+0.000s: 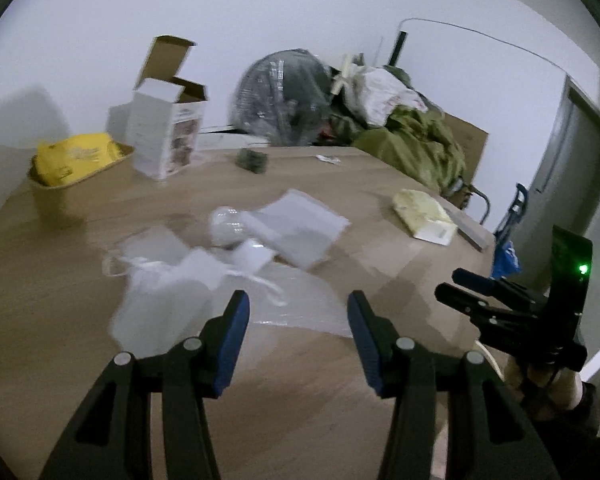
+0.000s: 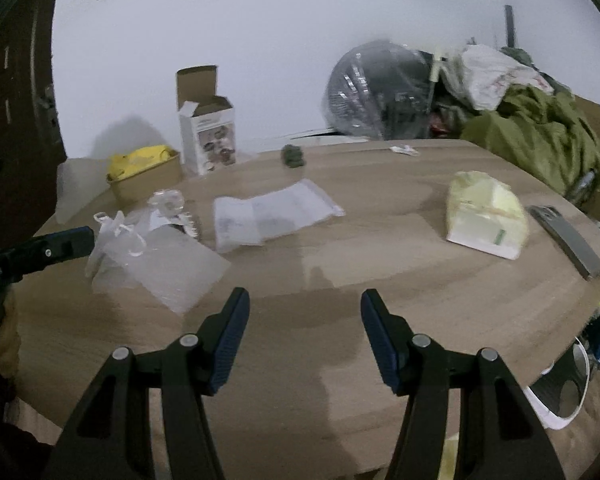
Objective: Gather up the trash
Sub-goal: 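Move both tools back over the table toward the clear bubble-wrap bag, then grasp the white face mask with the left tool while the right tool grasps the bubble-wrap bag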
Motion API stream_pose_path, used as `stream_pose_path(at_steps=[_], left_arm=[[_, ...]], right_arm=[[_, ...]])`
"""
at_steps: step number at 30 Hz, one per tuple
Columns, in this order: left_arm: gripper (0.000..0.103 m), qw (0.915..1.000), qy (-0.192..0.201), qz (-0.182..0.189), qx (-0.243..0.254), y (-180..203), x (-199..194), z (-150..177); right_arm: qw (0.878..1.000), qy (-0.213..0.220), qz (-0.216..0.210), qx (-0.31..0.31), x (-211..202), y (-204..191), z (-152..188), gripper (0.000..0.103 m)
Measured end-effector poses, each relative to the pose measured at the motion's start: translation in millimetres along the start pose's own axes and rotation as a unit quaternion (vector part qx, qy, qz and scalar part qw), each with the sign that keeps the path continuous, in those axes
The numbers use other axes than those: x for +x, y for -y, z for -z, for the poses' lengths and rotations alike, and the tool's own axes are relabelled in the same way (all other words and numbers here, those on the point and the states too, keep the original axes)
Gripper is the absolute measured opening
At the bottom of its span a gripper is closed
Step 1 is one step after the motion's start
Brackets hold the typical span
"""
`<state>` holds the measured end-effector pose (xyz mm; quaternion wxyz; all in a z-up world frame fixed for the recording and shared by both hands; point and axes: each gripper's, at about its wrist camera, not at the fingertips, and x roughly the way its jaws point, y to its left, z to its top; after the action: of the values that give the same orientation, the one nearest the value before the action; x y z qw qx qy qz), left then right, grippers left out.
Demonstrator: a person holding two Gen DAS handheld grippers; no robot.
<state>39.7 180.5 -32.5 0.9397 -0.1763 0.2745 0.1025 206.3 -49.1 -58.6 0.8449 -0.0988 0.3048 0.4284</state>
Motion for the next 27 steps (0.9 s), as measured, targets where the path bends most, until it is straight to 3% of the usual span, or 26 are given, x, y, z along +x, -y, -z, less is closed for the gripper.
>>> stream_pose_path(at_steps=[5, 10, 16, 27], left_arm=[[0.051, 0.9992, 0.003, -0.038, -0.014, -23.9, -7.2, 0.8], [0.061, 0.9961, -0.004, -0.078, -0.042, -56.2, -8.4, 3.5], [0.065, 0.9951, -0.032, -0.067, -0.065, -76.5, 8.7, 3.3], [0.065, 0.9933, -0.075, -0.076, -0.044, -74.8, 30.9, 3.6]], right_arm=[[1.0, -0.006, -0.02, -0.011, 13.8, -16.4, -6.3, 0.056], [0.999, -0.013, -0.033, -0.019, 24.2, -26.7, -10.5, 0.056], [0.998, -0.025, -0.043, -0.029, 35.6, -35.6, -14.7, 0.056], [0.996, -0.038, -0.074, -0.034, 50.1, -51.3, -27.3, 0.056]])
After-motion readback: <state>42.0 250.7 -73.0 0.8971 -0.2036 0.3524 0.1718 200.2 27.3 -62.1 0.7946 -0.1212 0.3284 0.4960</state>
